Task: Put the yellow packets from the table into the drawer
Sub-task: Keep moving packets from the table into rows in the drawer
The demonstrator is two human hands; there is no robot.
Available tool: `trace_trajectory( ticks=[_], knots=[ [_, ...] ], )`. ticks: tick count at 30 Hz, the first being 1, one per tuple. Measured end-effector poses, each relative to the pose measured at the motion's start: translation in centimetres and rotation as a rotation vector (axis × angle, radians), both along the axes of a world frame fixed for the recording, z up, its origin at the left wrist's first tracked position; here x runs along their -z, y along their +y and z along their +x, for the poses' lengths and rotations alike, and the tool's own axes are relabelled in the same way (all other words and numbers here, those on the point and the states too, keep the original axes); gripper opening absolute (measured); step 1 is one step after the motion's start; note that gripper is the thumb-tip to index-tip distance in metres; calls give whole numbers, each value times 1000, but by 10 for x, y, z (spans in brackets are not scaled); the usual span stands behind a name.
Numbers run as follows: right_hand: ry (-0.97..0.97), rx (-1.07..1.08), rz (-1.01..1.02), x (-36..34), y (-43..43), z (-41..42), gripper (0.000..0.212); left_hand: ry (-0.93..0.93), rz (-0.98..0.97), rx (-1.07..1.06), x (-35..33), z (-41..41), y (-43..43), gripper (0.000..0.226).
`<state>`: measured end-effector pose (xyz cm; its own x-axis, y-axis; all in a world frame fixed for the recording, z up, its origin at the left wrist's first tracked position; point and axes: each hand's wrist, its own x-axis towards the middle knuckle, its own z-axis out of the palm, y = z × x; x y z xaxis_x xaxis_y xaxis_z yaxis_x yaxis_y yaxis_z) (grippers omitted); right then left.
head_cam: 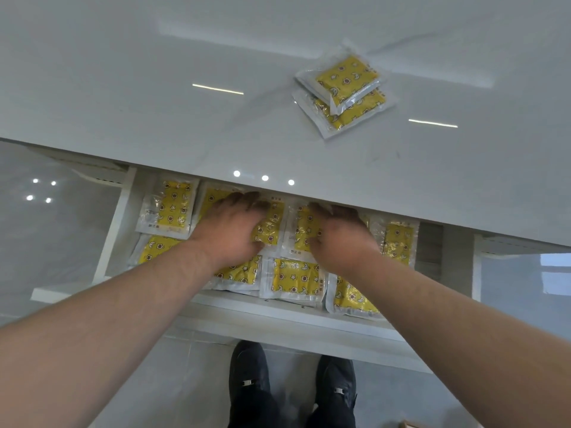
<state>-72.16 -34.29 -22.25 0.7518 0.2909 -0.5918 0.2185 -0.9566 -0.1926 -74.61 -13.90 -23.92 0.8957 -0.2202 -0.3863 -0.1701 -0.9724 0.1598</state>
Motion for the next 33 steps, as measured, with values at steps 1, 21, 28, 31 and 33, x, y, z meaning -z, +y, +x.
trace_trajectory(
  ticks=[1,21,28,31,33],
  knots=[
    [-22,-71,4,3,-1,1,64,31,4,48,1,0,2,73],
    [-103,-234,54,32,-5,5,59,-34,16,109,20,2,5,62],
    [-180,-232,62,31,-9,9,48,-128,-20,159,20,6,6,47],
    [-177,-230,59,37,-6,9,41,-71,-65,105,27,5,7,46],
    [-178,-217,63,39,-6,9,42,-70,-76,88,29,6,8,45]
  ],
)
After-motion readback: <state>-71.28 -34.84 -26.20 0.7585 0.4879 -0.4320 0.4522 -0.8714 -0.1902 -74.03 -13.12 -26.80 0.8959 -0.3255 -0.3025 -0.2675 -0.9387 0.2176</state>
